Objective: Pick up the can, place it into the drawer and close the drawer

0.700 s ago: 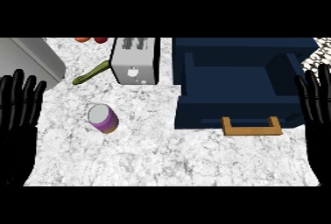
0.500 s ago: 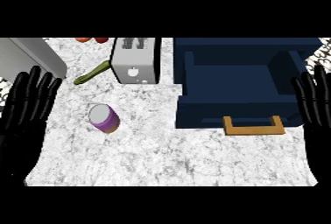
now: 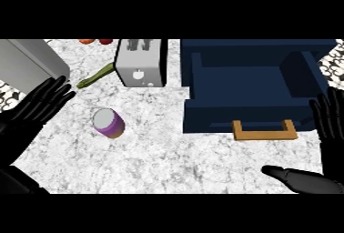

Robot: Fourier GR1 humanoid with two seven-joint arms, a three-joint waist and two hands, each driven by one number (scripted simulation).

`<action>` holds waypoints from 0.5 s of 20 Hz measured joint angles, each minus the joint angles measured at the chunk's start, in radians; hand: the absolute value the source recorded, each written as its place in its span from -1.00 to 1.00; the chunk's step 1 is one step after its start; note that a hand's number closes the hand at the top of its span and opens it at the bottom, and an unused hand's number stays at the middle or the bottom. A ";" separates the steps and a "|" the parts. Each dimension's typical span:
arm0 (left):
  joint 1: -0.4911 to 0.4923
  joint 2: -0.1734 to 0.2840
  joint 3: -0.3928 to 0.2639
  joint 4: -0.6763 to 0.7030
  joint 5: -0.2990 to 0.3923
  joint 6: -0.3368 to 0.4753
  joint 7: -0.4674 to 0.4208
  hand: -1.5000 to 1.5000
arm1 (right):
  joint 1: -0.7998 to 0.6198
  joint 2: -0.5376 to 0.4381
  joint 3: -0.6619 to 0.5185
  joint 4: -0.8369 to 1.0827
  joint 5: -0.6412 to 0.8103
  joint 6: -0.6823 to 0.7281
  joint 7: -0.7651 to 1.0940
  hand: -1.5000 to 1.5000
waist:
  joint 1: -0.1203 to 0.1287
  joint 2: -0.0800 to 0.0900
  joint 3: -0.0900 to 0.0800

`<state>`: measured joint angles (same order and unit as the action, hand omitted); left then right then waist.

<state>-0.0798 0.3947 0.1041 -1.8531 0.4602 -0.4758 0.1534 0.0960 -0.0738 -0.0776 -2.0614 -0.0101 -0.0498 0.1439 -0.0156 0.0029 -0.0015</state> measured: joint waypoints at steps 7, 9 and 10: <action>-0.035 0.133 0.126 0.120 0.174 -0.159 0.057 -1.00 | 0.124 -0.037 -0.108 -0.070 -0.108 0.069 0.002 -1.00 | 0.007 -0.003 0.002; -0.027 0.133 0.140 0.120 0.186 -0.179 0.067 -1.00 | 0.144 -0.042 -0.137 -0.070 -0.135 0.092 -0.005 -1.00 | 0.009 -0.004 0.002; -0.025 0.141 0.151 0.122 0.201 -0.191 0.074 -1.00 | 0.163 -0.048 -0.158 -0.070 -0.157 0.114 -0.019 -1.00 | 0.009 -0.004 0.002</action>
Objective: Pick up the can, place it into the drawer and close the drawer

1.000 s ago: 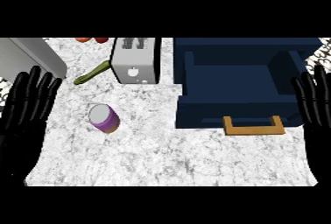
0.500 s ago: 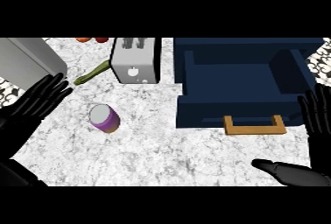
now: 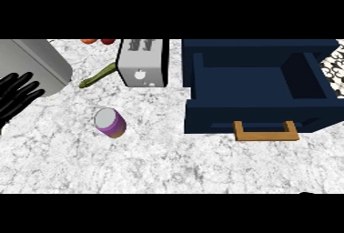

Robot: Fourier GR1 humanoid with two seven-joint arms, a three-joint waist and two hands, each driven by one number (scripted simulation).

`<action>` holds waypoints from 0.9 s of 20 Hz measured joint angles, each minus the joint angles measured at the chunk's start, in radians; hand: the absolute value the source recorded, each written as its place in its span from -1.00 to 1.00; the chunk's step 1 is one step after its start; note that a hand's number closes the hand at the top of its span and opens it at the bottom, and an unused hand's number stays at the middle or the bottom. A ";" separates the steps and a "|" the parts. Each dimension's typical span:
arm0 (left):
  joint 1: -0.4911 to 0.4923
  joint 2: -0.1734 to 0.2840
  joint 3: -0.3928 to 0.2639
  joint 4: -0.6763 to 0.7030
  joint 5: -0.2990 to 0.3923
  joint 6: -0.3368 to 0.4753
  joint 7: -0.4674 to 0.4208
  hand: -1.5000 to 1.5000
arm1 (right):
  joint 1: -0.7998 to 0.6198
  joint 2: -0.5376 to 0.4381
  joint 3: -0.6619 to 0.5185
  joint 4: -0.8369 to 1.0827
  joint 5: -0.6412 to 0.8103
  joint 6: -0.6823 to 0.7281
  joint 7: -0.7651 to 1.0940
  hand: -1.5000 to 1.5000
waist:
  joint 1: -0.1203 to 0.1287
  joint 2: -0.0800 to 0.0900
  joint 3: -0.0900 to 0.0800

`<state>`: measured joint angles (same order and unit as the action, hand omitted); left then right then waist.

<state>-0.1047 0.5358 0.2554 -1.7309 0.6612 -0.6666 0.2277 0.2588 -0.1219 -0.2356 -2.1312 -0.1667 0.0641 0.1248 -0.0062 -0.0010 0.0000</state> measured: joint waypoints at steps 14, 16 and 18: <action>-0.053 0.009 0.032 0.123 0.208 0.036 0.181 -1.00 | 0.103 0.005 -0.117 -0.001 -0.096 0.133 -0.058 -1.00 | -0.001 0.000 0.000; -0.059 -0.005 0.023 0.131 0.221 0.043 0.197 -1.00 | 0.112 0.008 -0.127 -0.018 -0.105 0.142 -0.046 -1.00 | -0.001 0.000 0.000; -0.069 -0.016 0.012 0.141 0.227 0.062 0.219 -1.00 | 0.136 0.002 -0.159 -0.032 -0.139 0.170 -0.049 -1.00 | -0.002 0.000 0.000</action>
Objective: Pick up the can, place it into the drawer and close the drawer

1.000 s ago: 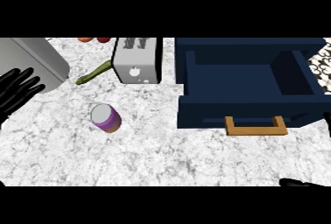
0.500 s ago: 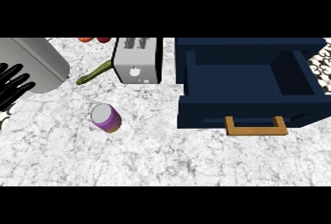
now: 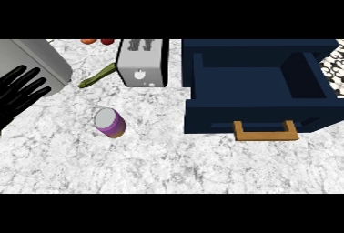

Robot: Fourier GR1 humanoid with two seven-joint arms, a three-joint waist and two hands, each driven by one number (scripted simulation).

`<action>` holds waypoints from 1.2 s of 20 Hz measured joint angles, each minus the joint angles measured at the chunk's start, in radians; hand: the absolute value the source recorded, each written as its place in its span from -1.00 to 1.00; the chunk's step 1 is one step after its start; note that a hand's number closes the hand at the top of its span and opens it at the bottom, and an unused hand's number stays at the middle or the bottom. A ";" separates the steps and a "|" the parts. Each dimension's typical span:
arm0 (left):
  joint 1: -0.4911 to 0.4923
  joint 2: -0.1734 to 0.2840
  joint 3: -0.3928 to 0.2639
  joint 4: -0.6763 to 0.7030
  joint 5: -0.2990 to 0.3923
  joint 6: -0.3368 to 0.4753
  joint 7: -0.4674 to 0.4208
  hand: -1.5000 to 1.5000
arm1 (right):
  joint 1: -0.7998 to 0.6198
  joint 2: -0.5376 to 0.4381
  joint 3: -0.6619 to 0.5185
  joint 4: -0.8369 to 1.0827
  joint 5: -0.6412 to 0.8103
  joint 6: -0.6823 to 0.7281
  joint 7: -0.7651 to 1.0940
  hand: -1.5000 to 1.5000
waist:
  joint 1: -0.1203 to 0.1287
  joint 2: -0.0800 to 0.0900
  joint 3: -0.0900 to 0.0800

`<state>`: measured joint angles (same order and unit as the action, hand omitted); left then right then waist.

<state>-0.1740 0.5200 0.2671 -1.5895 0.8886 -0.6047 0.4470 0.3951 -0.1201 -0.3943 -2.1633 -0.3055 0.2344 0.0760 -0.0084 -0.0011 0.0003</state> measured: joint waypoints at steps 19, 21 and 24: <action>-0.087 -0.196 -0.116 0.168 -0.314 0.053 -0.117 -1.00 | 0.038 0.036 -0.141 0.009 -0.071 0.147 -0.011 -1.00 | 0.000 0.001 0.000; -0.086 -0.212 -0.125 0.207 -0.363 0.040 -0.163 -1.00 | 0.017 0.024 -0.154 0.018 -0.081 0.146 0.012 -1.00 | 0.000 0.001 -0.001; -0.082 -0.231 -0.130 0.248 -0.420 0.038 -0.216 -1.00 | 0.021 0.021 -0.179 0.012 -0.100 0.172 0.018 -1.00 | 0.000 0.001 0.000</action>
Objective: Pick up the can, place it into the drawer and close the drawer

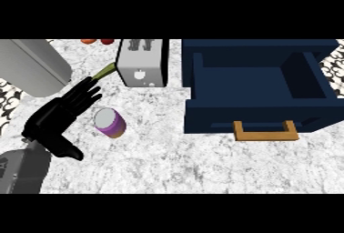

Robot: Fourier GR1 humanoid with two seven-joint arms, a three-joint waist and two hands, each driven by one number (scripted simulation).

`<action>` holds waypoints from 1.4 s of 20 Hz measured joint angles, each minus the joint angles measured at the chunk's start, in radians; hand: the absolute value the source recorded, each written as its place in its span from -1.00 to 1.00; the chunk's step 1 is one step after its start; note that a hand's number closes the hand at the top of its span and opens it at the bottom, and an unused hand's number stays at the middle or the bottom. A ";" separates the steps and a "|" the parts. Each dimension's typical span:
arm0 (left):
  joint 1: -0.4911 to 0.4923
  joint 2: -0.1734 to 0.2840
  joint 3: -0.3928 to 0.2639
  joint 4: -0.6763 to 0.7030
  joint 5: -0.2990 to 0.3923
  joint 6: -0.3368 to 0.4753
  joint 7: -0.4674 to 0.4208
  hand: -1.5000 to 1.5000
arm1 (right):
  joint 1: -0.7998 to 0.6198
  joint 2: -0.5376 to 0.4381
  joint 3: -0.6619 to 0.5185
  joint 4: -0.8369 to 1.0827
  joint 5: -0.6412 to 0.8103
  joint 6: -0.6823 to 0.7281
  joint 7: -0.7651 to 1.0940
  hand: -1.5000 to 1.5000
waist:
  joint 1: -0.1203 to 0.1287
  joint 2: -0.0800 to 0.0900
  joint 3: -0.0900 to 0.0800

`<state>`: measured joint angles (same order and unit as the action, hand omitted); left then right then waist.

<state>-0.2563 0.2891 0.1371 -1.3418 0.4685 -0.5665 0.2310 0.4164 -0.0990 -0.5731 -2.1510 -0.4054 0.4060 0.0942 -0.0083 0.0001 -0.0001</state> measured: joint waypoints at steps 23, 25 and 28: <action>-0.180 0.044 0.039 0.742 -0.391 -0.038 -0.614 -1.00 | -0.019 0.026 -0.098 -0.023 -0.062 0.077 0.068 -1.00 | -0.009 0.003 -0.001; -0.203 0.041 0.037 0.821 -0.420 -0.027 -0.667 -1.00 | -0.034 0.030 -0.096 -0.028 -0.057 0.067 0.077 -1.00 | -0.011 0.005 -0.001; -0.242 0.044 0.043 0.916 -0.438 -0.031 -0.701 -1.00 | -0.035 0.037 -0.102 -0.018 -0.049 0.082 0.072 -1.00 | -0.012 0.005 -0.001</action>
<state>-0.4986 0.3332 0.1797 -0.4258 0.0309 -0.5980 -0.4700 0.3809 -0.0618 -0.6749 -2.1686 -0.4541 0.4878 0.1659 -0.0199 0.0048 -0.0016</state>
